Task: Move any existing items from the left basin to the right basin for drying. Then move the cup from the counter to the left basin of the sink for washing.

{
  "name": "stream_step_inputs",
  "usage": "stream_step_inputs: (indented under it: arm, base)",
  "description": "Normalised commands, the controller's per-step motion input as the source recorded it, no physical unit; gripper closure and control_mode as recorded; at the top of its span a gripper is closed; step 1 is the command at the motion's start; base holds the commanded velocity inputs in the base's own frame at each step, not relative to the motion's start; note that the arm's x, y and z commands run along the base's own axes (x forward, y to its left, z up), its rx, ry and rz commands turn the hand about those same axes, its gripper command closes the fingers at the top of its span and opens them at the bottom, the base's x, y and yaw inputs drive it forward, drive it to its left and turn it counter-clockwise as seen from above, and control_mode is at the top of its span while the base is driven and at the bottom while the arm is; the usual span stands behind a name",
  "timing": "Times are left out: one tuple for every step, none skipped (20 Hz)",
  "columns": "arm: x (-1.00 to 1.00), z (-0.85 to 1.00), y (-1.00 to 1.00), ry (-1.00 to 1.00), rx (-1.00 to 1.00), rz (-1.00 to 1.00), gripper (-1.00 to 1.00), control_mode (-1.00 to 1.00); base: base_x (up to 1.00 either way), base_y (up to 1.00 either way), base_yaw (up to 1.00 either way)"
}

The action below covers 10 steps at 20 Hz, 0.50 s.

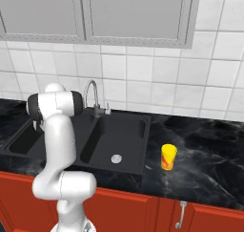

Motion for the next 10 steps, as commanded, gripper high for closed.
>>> stream_step_inputs:
  arm:
    - [-0.16, -0.18, 0.13, 0.0, 0.0, 0.0, 1.0, -1.0]
    - [-0.13, -0.17, 0.12, 0.0, 0.0, 0.0, 1.0, -1.0]
    - [-0.13, -0.14, 0.1, 0.0, 0.0, 0.0, 1.0, -1.0]
    - [-0.18, -0.12, 0.03, 0.0, 0.0, 0.0, 1.0, -1.0]
    - [-0.25, -0.13, 0.0, 0.0, 0.0, 0.0, 1.0, -1.0]
    - [-0.27, -0.04, 0.0, -0.02, 0.01, 0.0, 1.0, -1.0]
    - [-0.25, -0.04, 0.0, 0.0, 0.0, 0.0, 1.0, -1.0]
    - [-0.31, 0.0, 0.0, 0.0, 0.0, 0.0, 1.0, -1.0]
    - [-0.35, 0.0, 0.0, -0.03, 0.0, 0.0, 1.0, -1.0]
    - [-0.38, 0.0, 0.0, -0.05, 0.0, 0.0, 1.0, -1.0]
  base:
    - [0.0, 0.0, 0.0]
    - [0.0, 0.0, 0.0]
    - [0.0, 0.0, 0.0]
    - [0.0, 0.0, 0.0]
    - [0.0, 0.0, 0.0]
    - [0.0, 0.0, 0.0]
    - [0.0, 0.0, 0.0]
    - [0.0, 0.0, 0.0]
    - [0.0, 0.0, 0.0]
    - [0.0, 0.0, 0.0]
